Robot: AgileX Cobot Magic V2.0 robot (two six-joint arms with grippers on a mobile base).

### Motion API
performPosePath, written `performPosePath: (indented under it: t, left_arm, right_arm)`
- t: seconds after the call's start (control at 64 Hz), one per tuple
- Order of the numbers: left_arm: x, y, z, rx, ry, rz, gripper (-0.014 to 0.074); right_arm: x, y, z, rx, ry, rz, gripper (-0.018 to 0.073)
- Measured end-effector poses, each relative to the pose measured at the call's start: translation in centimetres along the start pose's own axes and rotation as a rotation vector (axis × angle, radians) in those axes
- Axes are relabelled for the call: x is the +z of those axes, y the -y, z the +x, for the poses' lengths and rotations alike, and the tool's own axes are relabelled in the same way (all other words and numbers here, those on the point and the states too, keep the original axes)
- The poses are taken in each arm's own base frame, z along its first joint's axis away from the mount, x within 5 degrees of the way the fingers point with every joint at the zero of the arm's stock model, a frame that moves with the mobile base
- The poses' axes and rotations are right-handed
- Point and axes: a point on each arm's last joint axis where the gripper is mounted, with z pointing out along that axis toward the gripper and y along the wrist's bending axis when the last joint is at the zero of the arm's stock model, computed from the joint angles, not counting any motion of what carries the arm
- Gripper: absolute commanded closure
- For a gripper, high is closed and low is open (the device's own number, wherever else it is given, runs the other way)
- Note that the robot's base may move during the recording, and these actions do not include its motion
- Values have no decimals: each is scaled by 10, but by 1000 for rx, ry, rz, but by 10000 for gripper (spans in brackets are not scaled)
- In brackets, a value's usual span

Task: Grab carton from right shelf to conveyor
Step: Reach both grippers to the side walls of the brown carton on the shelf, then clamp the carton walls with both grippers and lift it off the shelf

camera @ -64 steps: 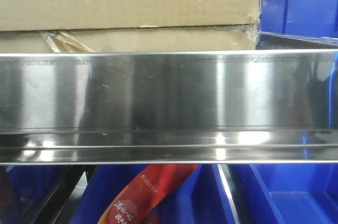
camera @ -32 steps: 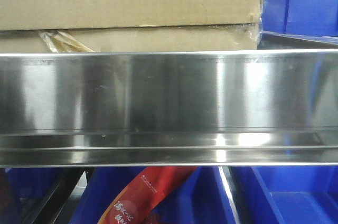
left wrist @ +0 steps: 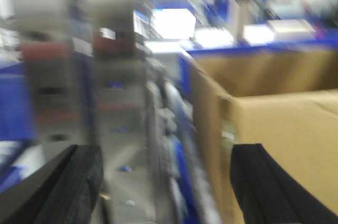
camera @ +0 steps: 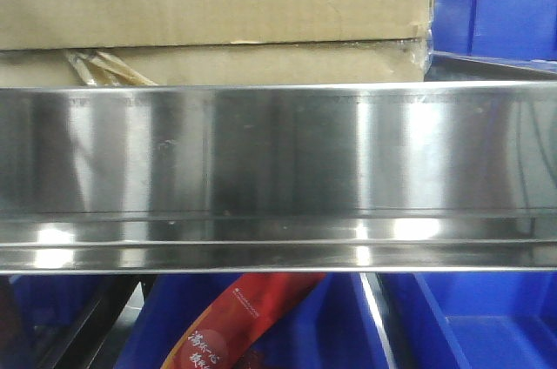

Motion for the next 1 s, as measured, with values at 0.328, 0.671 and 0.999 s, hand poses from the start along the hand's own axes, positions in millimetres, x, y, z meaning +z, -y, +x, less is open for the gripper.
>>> performPosePath:
  t: [0.328, 0.671, 0.999]
  left_arm:
    - [62, 33, -66, 47, -198, 272, 183]
    - [159, 52, -122, -47, -432, 156, 183]
    - [225, 51, -139, -51, -531, 25, 183]
  right_arm:
    - [50, -22, -58, 14, -167, -208, -9]
    - [161, -74, -99, -49, -445, -393, -9]
    - [254, -99, -102, -55, -660, -220, -9]
